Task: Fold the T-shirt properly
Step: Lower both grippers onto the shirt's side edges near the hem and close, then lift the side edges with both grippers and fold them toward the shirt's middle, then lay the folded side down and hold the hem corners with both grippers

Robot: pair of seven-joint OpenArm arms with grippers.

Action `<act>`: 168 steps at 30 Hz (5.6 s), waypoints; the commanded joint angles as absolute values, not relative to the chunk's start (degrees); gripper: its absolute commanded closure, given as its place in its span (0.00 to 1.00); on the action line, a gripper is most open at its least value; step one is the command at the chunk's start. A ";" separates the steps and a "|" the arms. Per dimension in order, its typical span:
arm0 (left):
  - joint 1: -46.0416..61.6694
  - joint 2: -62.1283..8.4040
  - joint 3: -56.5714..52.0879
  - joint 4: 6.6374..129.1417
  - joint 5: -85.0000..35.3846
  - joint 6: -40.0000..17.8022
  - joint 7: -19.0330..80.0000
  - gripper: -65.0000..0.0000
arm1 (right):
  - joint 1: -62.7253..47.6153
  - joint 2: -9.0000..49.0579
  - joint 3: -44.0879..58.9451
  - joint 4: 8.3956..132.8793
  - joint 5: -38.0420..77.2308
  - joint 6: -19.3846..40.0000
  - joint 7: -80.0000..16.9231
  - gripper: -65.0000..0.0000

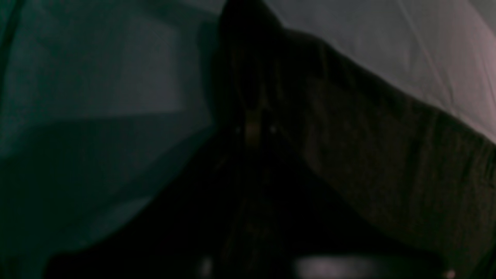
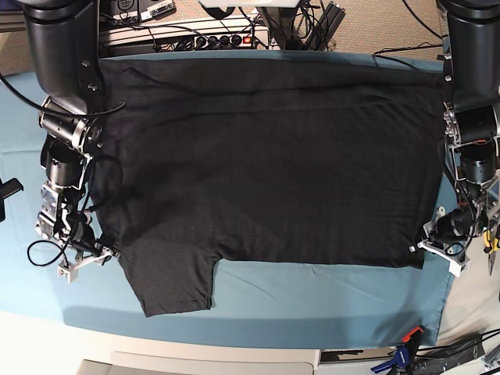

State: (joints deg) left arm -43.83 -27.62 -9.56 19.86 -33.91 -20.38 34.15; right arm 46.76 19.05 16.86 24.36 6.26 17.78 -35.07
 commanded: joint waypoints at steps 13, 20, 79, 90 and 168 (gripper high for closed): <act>-46.02 -28.45 -9.85 20.62 -34.70 -21.06 33.10 1.00 | 46.09 19.81 16.97 25.36 4.93 16.64 -32.32 0.55; -46.02 -28.42 -9.85 20.62 -34.70 -22.55 32.95 1.00 | 45.25 18.70 16.97 25.39 6.57 17.08 -31.94 0.55; -38.44 -40.34 -9.85 20.80 -78.50 -37.58 67.31 1.00 | 16.69 27.51 16.99 63.75 35.18 40.00 -49.10 1.00; -33.17 -42.17 -9.85 20.80 -85.00 -39.53 75.83 1.00 | 9.91 27.66 16.97 73.78 39.66 40.00 -55.68 1.00; -19.70 -49.91 -9.93 32.38 -85.00 -39.48 80.00 1.00 | -6.02 35.07 29.85 73.89 57.84 40.00 -69.28 1.00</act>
